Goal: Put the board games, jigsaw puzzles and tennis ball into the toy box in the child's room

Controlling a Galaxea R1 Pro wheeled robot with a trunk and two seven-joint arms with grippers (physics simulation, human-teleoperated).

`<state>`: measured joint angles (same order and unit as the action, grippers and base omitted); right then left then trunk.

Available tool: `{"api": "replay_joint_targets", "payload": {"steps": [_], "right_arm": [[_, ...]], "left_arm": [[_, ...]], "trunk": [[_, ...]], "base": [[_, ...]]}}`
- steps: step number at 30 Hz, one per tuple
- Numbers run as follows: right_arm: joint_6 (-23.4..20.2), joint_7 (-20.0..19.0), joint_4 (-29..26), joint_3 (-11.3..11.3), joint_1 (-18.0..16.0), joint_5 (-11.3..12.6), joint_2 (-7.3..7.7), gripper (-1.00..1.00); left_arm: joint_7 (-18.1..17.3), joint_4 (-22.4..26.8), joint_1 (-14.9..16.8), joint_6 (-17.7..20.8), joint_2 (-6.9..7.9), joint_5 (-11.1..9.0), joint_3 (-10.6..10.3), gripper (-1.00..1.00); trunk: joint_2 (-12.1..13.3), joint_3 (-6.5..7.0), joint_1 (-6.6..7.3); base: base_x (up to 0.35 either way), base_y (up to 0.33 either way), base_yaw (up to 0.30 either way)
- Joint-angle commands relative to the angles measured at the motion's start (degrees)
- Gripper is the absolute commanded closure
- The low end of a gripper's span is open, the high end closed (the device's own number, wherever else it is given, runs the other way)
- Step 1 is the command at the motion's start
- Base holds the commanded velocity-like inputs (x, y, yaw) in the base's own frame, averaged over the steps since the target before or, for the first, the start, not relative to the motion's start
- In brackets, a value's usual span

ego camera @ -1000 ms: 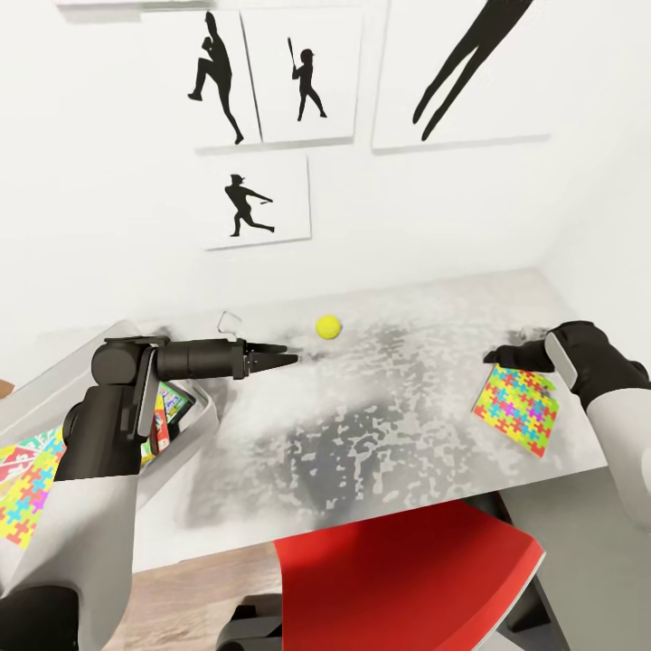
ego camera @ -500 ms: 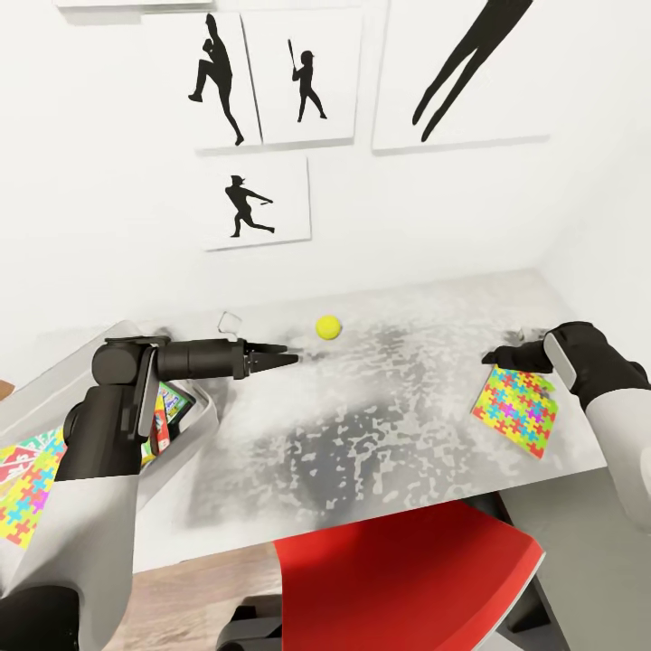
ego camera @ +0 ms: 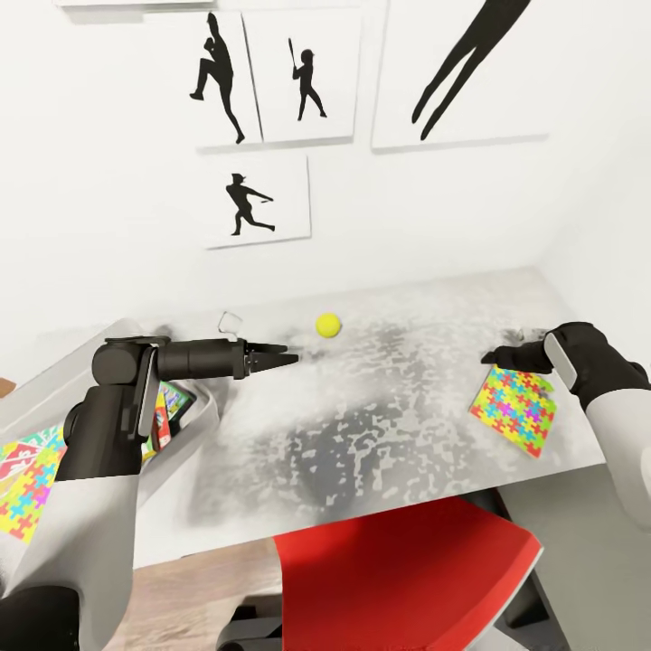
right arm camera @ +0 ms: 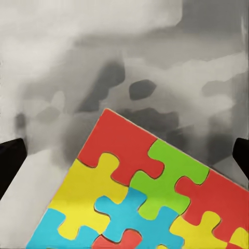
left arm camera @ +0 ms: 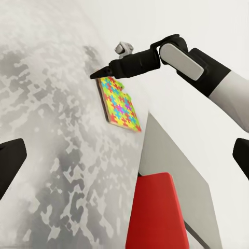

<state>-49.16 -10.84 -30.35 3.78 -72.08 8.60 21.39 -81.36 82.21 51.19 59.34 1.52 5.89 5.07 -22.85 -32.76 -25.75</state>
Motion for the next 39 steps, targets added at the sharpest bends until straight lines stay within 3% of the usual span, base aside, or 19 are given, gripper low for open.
{"api": "replay_joint_targets", "payload": {"steps": [1,2,4,13,17,20,25,39], "right_arm": [[-0.17,0.15,0.21,0.53,0.01,-0.03,0.04,-1.00],[-0.53,-0.18,-0.12,0.06,0.02,0.84,-0.29,-1.00],[-0.60,-0.55,-0.13,-0.26,0.01,0.14,-0.87,-1.00],[-1.54,-1.72,-2.27,-0.95,-0.37,-8.07,-2.98,-1.00],[-2.84,-3.01,-3.33,0.33,-1.66,-9.05,-4.29,-1.00],[-3.83,-3.97,-3.26,1.25,-2.63,-8.94,-5.27,-1.00],[-4.64,-5.58,-3.23,0.77,-4.24,-8.93,-6.90,-1.00],[-4.69,-10.09,-3.22,0.63,-4.22,-8.81,-10.98,-1.00]], "left_arm": [[-0.56,0.06,0.05,0.60,-0.03,0.61,0.08,-1.00],[-0.46,0.05,0.38,0.27,-0.36,0.66,0.34,-1.00],[-0.46,0.05,0.93,0.07,-0.65,0.64,0.40,-1.00],[-0.24,0.40,1.31,0.07,-0.68,0.64,0.61,-1.00],[-0.22,0.92,2.60,0.07,-1.08,0.68,0.04,-1.00],[-0.23,0.88,3.57,0.08,-1.21,0.69,0.12,-1.00],[-0.33,0.85,5.18,0.08,-1.44,0.70,0.25,-1.00],[-0.54,0.90,5.33,0.08,-1.36,0.67,0.34,-1.00]], "trunk": [[-0.07,-0.09,-0.03],[-0.07,-0.08,-0.03],[-0.07,-0.08,-0.03],[-0.07,-0.07,-0.03],[-0.07,-0.07,-0.03],[-0.07,-0.07,-0.03],[-0.07,-0.07,-0.03],[-0.07,-0.07,-0.03]], "base": [[-0.057,0.000,0.000],[0.000,0.000,0.000],[0.000,0.000,0.000],[0.000,0.000,0.000],[0.000,0.000,0.000],[0.000,0.000,0.000],[0.000,0.000,0.000],[0.000,0.000,0.000]]}}
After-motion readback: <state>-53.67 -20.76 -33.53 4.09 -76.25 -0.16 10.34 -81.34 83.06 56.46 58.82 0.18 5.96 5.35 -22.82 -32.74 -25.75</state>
